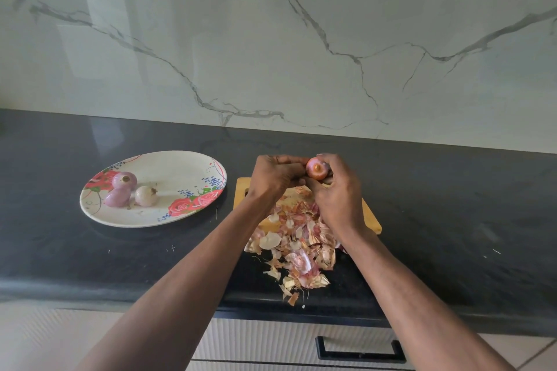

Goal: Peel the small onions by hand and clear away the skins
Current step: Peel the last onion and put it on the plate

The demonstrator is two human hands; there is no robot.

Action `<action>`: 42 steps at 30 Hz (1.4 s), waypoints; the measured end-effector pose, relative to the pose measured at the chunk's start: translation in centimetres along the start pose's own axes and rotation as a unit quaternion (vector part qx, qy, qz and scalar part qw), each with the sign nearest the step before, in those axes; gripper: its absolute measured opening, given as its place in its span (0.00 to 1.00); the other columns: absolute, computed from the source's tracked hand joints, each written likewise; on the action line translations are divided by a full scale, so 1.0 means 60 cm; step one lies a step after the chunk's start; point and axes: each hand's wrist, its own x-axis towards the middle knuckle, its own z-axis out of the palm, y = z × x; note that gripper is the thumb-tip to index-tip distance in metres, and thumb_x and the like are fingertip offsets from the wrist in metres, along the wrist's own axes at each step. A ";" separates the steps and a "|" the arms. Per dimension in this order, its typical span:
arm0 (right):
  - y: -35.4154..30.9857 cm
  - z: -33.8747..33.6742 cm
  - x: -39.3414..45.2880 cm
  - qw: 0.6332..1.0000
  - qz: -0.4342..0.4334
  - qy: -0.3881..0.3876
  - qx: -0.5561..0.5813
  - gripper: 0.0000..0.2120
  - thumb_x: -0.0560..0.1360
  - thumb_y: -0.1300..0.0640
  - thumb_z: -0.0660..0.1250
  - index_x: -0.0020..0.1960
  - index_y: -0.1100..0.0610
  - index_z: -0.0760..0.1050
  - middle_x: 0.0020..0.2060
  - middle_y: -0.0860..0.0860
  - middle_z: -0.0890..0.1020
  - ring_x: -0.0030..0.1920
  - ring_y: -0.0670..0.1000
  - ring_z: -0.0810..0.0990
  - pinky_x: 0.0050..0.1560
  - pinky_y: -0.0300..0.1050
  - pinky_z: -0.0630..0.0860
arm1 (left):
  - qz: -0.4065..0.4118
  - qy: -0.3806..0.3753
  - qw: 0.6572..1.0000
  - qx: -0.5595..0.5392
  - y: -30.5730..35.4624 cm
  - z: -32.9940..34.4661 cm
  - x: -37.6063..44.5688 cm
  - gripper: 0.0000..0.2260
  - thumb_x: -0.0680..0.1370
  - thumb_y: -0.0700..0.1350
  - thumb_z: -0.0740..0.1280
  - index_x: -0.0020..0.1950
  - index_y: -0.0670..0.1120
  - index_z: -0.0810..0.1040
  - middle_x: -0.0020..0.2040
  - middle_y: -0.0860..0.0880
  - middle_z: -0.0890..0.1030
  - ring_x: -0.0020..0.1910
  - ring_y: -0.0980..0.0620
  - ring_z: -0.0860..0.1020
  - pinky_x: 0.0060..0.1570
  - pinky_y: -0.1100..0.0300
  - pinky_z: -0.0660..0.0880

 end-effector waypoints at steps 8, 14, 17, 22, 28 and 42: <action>0.001 0.000 0.007 0.998 0.058 -0.008 0.038 0.25 0.71 0.62 0.78 0.56 0.40 0.70 0.51 0.53 0.83 0.51 0.52 0.84 0.46 0.54 0.83 | -0.041 0.001 0.996 -0.076 0.011 -0.013 0.004 0.06 0.77 0.33 0.69 0.51 0.30 0.83 0.42 0.38 0.85 0.39 0.45 0.84 0.42 0.58 0.83; 0.007 0.004 0.008 0.996 0.075 -0.014 0.039 0.21 0.72 0.58 0.78 0.63 0.52 0.75 0.55 0.51 0.81 0.55 0.53 0.82 0.53 0.55 0.82 | -0.025 0.001 0.999 -0.027 0.009 -0.019 0.006 0.05 0.78 0.35 0.69 0.50 0.34 0.83 0.40 0.40 0.85 0.39 0.45 0.84 0.42 0.57 0.83; 0.012 0.004 0.007 0.997 0.070 -0.017 0.036 0.21 0.73 0.57 0.78 0.63 0.52 0.75 0.55 0.52 0.82 0.55 0.53 0.82 0.53 0.56 0.82 | -0.031 -0.033 0.999 -0.006 0.014 -0.019 0.002 0.06 0.78 0.37 0.69 0.48 0.36 0.85 0.42 0.39 0.85 0.40 0.46 0.85 0.40 0.57 0.82; 0.011 0.003 0.007 0.998 0.051 -0.019 -0.006 0.20 0.72 0.61 0.77 0.62 0.57 0.76 0.54 0.53 0.80 0.53 0.53 0.80 0.51 0.54 0.81 | -0.022 -0.033 0.999 0.035 0.012 -0.022 0.002 0.06 0.78 0.36 0.69 0.44 0.38 0.85 0.42 0.38 0.86 0.41 0.46 0.86 0.44 0.54 0.83; 0.005 0.001 0.006 0.998 0.040 -0.029 -0.036 0.20 0.72 0.64 0.77 0.63 0.61 0.77 0.55 0.54 0.78 0.54 0.52 0.78 0.52 0.49 0.80 | -0.013 -0.032 0.997 0.074 0.008 -0.022 0.007 0.04 0.77 0.35 0.71 0.45 0.35 0.85 0.42 0.38 0.86 0.40 0.46 0.86 0.44 0.54 0.83; 0.002 0.000 0.009 0.997 0.075 -0.024 0.023 0.19 0.72 0.63 0.77 0.61 0.55 0.76 0.55 0.51 0.79 0.53 0.52 0.81 0.51 0.52 0.82 | 0.071 -0.012 0.981 0.180 -0.010 -0.021 0.014 0.06 0.76 0.36 0.71 0.43 0.34 0.85 0.40 0.38 0.85 0.41 0.40 0.84 0.44 0.48 0.84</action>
